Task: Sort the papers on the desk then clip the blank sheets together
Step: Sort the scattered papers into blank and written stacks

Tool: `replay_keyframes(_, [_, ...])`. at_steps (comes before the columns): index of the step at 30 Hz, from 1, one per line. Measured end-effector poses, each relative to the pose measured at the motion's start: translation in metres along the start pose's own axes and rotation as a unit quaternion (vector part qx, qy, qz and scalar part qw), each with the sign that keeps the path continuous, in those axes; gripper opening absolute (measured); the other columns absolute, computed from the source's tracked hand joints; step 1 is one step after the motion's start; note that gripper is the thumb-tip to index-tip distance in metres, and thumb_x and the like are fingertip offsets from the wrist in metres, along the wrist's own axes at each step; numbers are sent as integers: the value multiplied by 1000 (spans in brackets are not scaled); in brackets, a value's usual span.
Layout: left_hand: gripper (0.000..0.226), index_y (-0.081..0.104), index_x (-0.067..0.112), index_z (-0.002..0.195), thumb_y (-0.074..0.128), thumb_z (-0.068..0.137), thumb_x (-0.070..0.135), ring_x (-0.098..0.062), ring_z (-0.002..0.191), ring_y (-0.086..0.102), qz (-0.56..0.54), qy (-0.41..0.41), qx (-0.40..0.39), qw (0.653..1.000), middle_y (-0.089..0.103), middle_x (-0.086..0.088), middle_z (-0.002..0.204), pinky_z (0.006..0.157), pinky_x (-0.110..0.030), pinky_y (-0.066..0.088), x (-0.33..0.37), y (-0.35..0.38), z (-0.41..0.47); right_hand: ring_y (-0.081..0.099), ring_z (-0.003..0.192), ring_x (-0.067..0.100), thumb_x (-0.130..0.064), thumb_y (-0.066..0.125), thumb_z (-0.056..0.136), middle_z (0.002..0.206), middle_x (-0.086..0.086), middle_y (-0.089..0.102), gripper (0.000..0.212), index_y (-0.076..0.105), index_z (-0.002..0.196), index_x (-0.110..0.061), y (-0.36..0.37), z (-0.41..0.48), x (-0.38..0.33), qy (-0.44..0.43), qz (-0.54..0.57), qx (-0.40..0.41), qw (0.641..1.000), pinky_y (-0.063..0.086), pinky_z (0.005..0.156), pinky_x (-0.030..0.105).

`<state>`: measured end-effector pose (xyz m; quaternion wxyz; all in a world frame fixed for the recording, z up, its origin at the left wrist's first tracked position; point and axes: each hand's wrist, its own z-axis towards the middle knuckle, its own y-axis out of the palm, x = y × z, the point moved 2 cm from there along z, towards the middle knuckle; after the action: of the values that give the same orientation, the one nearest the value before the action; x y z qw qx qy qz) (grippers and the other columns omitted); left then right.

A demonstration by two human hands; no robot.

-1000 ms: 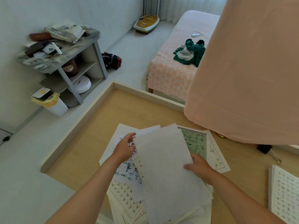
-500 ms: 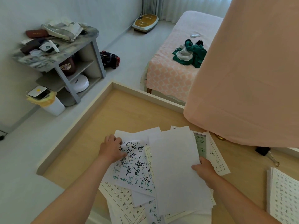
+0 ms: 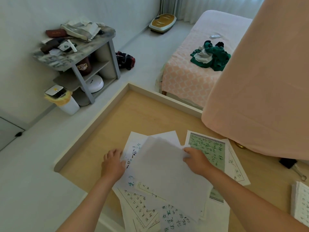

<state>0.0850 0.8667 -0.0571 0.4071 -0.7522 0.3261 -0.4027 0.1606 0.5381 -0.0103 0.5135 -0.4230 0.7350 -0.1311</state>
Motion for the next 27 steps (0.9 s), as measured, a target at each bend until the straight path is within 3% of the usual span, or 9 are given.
replay_keyframes(3, [40,48,12,138,46,100,25,-29,131,32,-102,-23,29,994,43,-10,143,108,-39,28,-4,8,-11,53,105,23,-4,51,89,112,2,56,21,63,100,-19,29,21,-28,-40,-78,13,996,44,78,30])
replay_keyframes(6, [63,42,12,142,59,91,44,-28,131,30,-77,-31,-25,996,39,-9,141,107,-38,30,-4,10,-25,32,132,25,-17,56,91,139,5,36,40,50,131,-16,53,36,-35,14,-163,-24,986,41,99,36])
replay_keyframes(9, [86,35,18,143,78,72,38,-29,127,31,-82,-56,-80,992,31,-7,137,105,-37,36,-11,18,-40,34,127,24,-24,69,81,139,5,30,59,41,132,-22,63,37,-38,63,-193,-37,978,45,90,36])
replay_keyframes(13, [65,48,18,130,77,72,13,-21,111,55,-198,-82,-68,974,54,-3,120,87,-29,46,-28,27,-43,58,100,25,-31,74,78,128,1,48,66,37,131,-27,67,31,-36,111,-205,-58,971,46,74,33])
replay_keyframes(16, [42,56,20,119,73,81,12,-16,98,60,-251,-99,-71,960,61,3,110,78,-27,44,-33,25,-42,64,99,25,-33,74,78,107,-2,66,36,60,108,-18,62,29,-28,95,-186,-86,974,51,86,36])
replay_keyframes(19, [11,65,22,100,66,90,19,-17,89,65,-279,-106,-63,952,67,5,99,72,-32,53,-36,21,-43,68,85,24,-25,76,81,92,3,70,18,69,93,-14,46,27,-14,100,-48,-65,992,58,78,37])
replay_keyframes(22, [7,67,24,90,63,93,20,-19,78,68,-284,-107,-60,951,70,3,87,67,-34,53,-37,16,-46,67,94,27,-22,76,83,100,6,70,29,68,108,-10,25,19,11,135,25,16,990,57,84,40])
replay_keyframes(25, [7,66,21,91,60,95,21,-17,77,64,-269,-101,-51,957,68,2,88,62,-29,48,-35,14,-52,53,123,33,-21,72,87,135,11,56,58,50,138,-5,15,5,36,196,31,85,977,44,105,43])
replay_keyframes(27, [4,63,23,94,58,94,22,-13,81,61,-234,-101,-88,963,66,4,92,65,-27,45,-36,15,-58,49,128,35,-23,70,88,142,12,50,65,42,144,-7,17,-3,41,224,22,107,968,42,106,42])
